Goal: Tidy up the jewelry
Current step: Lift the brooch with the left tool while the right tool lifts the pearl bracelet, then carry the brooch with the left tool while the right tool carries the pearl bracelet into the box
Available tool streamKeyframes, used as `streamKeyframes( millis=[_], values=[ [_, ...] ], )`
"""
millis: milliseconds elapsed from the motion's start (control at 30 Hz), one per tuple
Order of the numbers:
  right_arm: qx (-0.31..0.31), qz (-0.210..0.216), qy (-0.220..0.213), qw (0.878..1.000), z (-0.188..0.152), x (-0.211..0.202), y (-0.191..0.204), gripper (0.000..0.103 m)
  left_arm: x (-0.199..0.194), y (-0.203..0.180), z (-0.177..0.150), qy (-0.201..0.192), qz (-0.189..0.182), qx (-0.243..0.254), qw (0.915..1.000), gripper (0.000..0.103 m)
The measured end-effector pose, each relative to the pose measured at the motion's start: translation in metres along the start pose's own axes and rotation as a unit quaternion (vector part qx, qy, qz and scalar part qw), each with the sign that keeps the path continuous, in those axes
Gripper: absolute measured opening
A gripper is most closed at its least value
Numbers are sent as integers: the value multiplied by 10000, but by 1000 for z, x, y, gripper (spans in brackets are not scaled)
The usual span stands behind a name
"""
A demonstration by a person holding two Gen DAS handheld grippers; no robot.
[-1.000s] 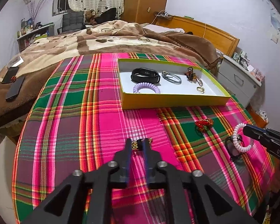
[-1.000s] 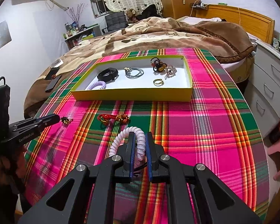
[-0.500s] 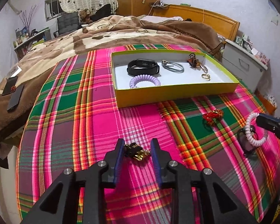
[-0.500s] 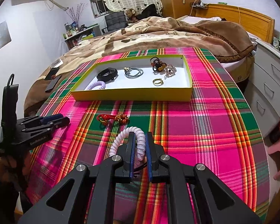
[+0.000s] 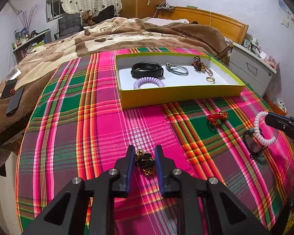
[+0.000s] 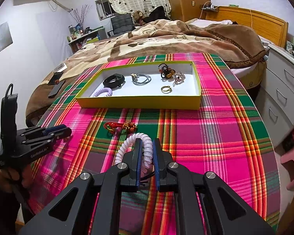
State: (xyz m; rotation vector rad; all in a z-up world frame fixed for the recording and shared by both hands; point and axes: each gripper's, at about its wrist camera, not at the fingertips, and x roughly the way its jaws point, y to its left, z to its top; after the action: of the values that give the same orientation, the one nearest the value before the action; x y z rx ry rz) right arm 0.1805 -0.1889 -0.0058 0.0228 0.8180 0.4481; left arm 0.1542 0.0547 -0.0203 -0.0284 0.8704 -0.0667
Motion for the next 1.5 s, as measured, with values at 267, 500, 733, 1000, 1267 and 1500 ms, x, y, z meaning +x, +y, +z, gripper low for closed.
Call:
streamKeyframes(
  millis=[267,500,733,1000,1267,1500],
  values=[
    [-17,22,-80,10000,4,-6,2,11,-27,-3,3,-328,-220,-40,9992,20],
    [-63,26,-152,9999,12,-8,4,11,-40,-12,17,-576,-366,8,9977,20],
    [-16,29,-246,9997,28,-6,-1,11,-38,-20,38,-721,-471,95,9962,20],
    [95,25,-348,9993,53,4,-14,11,-23,-34,64,-801,-578,284,9947,20],
    [239,-86,-330,9991,77,29,-33,11,6,-43,93,-790,-644,400,9940,20],
    [309,-221,-194,9991,93,56,-49,11,36,-47,113,-690,-599,472,9947,20]
  ],
)
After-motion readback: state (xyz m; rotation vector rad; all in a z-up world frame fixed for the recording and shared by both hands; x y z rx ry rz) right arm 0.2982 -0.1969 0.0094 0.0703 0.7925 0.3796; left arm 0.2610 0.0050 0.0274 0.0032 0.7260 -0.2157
